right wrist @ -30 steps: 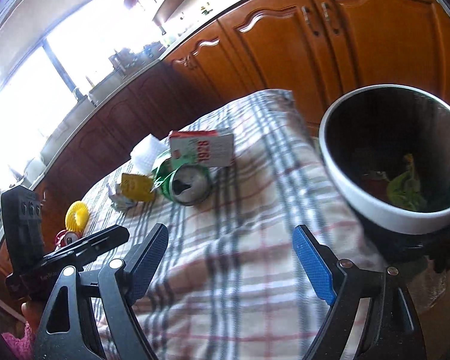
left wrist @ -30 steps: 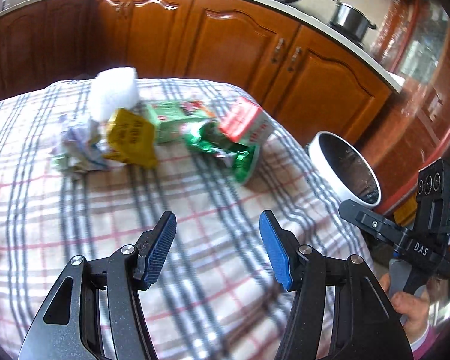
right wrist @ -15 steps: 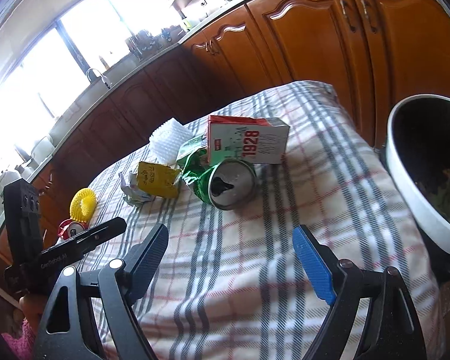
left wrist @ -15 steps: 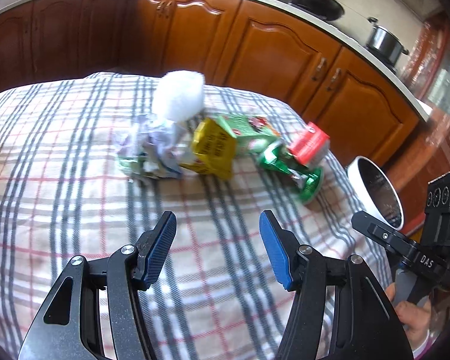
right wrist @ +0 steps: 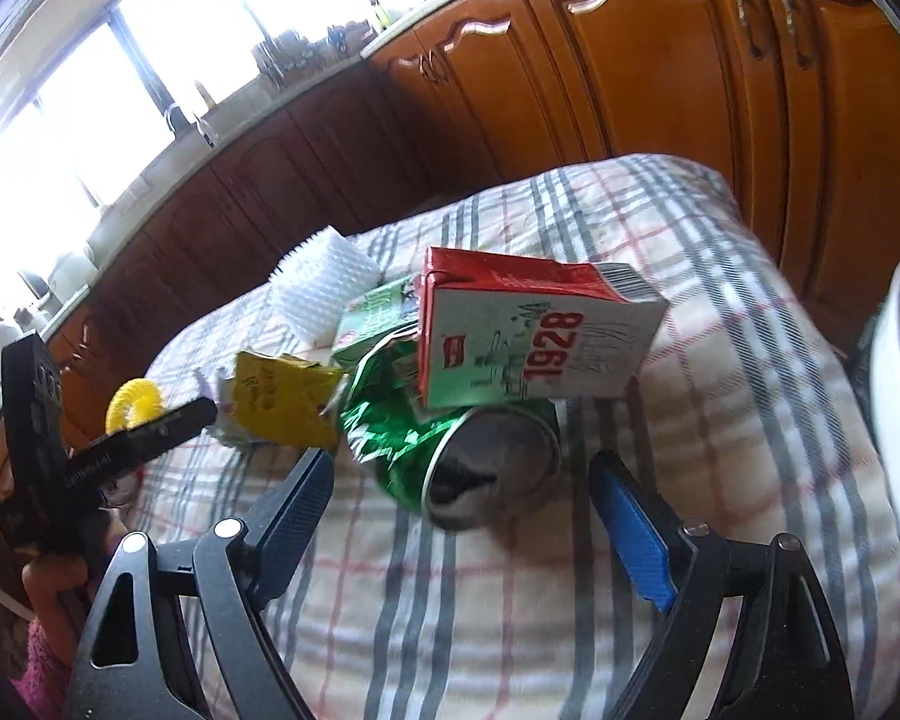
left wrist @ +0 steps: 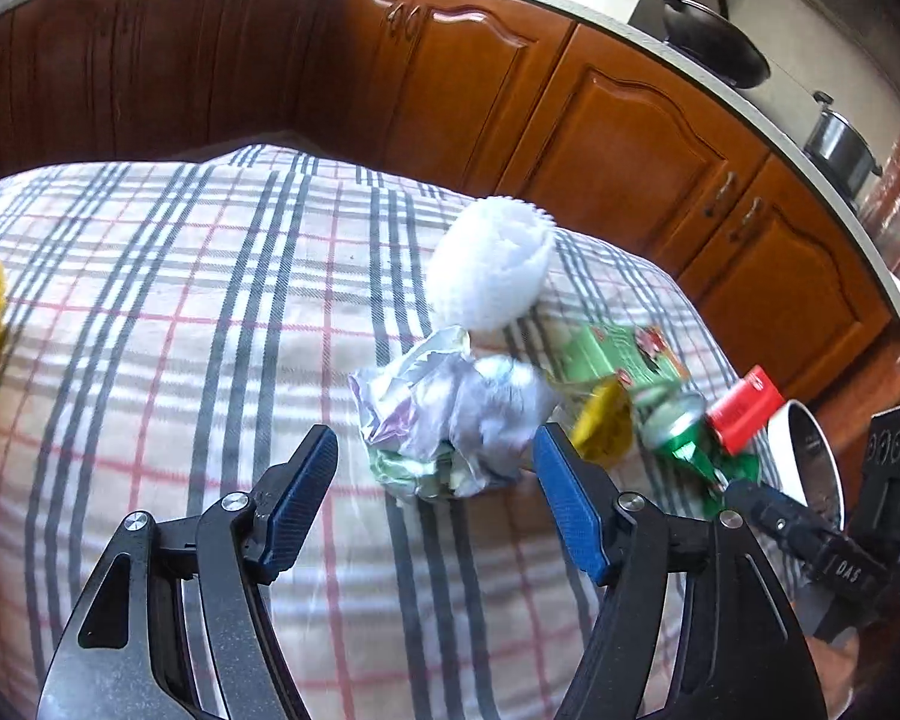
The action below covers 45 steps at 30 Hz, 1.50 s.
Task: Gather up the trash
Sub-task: 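Grasp the crumpled silver bag with the left tool while the right tool grasps the crushed green can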
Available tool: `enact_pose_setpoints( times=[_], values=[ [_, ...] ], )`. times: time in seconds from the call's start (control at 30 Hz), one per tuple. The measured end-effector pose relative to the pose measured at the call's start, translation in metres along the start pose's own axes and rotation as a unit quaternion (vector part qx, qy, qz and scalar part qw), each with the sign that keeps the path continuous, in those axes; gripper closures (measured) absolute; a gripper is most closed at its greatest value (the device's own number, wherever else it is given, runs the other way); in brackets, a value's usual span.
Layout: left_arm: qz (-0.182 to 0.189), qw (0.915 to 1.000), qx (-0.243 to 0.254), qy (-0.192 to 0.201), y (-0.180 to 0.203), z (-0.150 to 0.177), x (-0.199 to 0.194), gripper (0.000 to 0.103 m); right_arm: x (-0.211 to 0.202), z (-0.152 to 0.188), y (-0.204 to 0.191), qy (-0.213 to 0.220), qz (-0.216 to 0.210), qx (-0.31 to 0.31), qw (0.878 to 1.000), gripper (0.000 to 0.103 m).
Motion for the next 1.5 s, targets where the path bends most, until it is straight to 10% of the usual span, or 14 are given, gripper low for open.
enact_pose_setpoints(
  times=[0.13,0.53,1.0,1.5],
  values=[
    [0.009,0.9999,0.014,-0.002,0.006,-0.002,0.01,0.035,0.015,-0.004,-0.001,-0.012,0.002,-0.011,1.0,0.018],
    [0.027,0.9978,0.061,0.003,0.022,0.024,-0.021,0.095,-0.01,0.015,-0.026,0.003,-0.02,-0.023,1.0,0.024],
    [0.105,0.9895,0.099,-0.01,0.078,0.078,-0.07,0.102,-0.085,0.051,-0.025,0.046,-0.009,-0.009,0.999,0.024],
    [0.107,0.9851,0.134,-0.015,0.102,0.096,-0.07,0.102,-0.123,0.07,0.024,0.07,0.027,0.044,0.996,0.024]
  ],
)
Point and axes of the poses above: each gripper's, at about its wrist camera, not at the fingertips, and x roughly the way its jaws point, y to its right, z to its underside, the point moved 6 cm from there along x, roughly the way its jaws point, and after that the axes turned 11 degrees about -x, right-handed, at the moved point
